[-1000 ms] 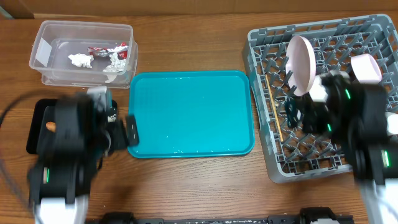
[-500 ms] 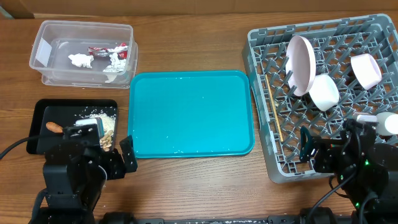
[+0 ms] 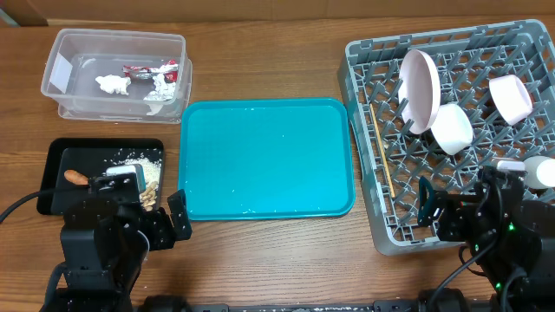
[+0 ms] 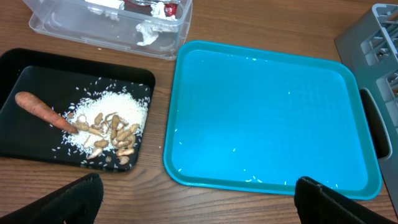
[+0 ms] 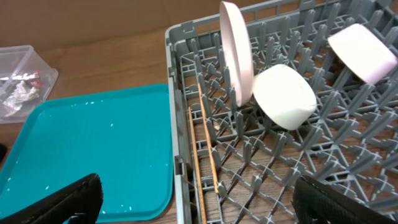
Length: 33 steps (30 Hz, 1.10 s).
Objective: Sort waste into correct bins and load items into the dishwasher
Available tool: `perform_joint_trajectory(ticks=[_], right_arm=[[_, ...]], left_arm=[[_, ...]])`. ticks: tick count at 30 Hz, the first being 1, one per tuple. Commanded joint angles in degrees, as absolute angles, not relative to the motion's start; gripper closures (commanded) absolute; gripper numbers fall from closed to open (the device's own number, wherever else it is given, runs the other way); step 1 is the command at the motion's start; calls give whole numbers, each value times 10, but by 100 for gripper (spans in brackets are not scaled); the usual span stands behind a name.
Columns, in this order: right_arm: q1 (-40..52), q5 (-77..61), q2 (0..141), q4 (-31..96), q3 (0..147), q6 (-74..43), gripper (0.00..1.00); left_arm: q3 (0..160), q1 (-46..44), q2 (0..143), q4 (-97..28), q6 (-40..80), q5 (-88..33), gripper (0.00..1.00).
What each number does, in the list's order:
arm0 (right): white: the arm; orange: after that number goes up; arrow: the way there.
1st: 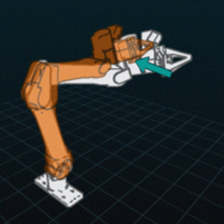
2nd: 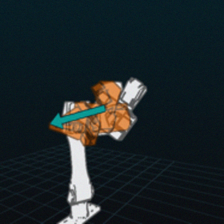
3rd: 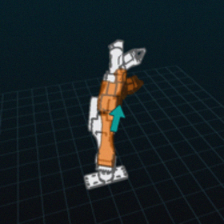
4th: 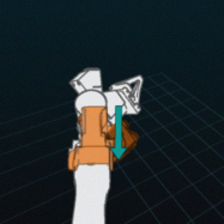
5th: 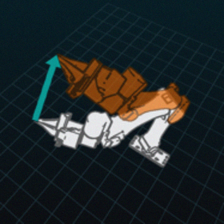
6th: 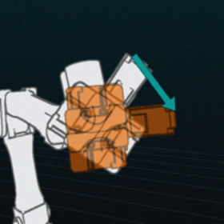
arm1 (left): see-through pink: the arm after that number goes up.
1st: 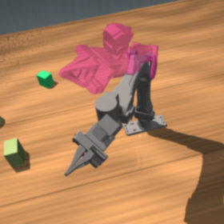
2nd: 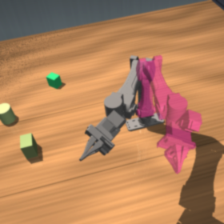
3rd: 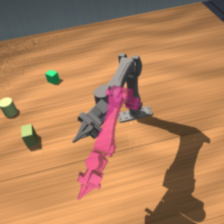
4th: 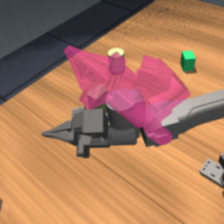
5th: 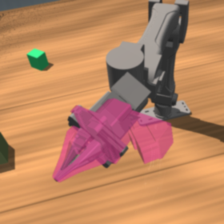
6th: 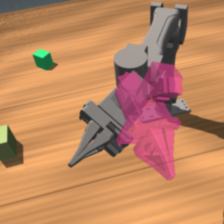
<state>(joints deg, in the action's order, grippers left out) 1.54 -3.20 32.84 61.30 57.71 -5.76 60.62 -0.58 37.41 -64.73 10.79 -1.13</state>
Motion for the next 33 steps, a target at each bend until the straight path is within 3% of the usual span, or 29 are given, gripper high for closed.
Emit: perform_joint_trajectory(ticks=[1,11,17,23,25,30,33], right_arm=[[24,-26,312,604,565,-60,0],[25,-26,144,437,378,-60,0],[27,-26,7,212,164,-60,0],[27,-13,2,-43,27,-53,0],[27,-17,2,-64,7,-37,0],[36,-35,1,46,5,0,0],[39,-35,2,46,5,1,0]], left_arm=[[602,-8,374,-647,118,-11,0],[602,-8,374,-647,118,-11,0],[602,-8,374,-647,118,-11,0],[602,-8,374,-647,118,-11,0],[602,-8,374,-647,118,-11,0],[602,-8,374,-647,118,-11,0],[602,-8,374,-647,118,-11,0]])
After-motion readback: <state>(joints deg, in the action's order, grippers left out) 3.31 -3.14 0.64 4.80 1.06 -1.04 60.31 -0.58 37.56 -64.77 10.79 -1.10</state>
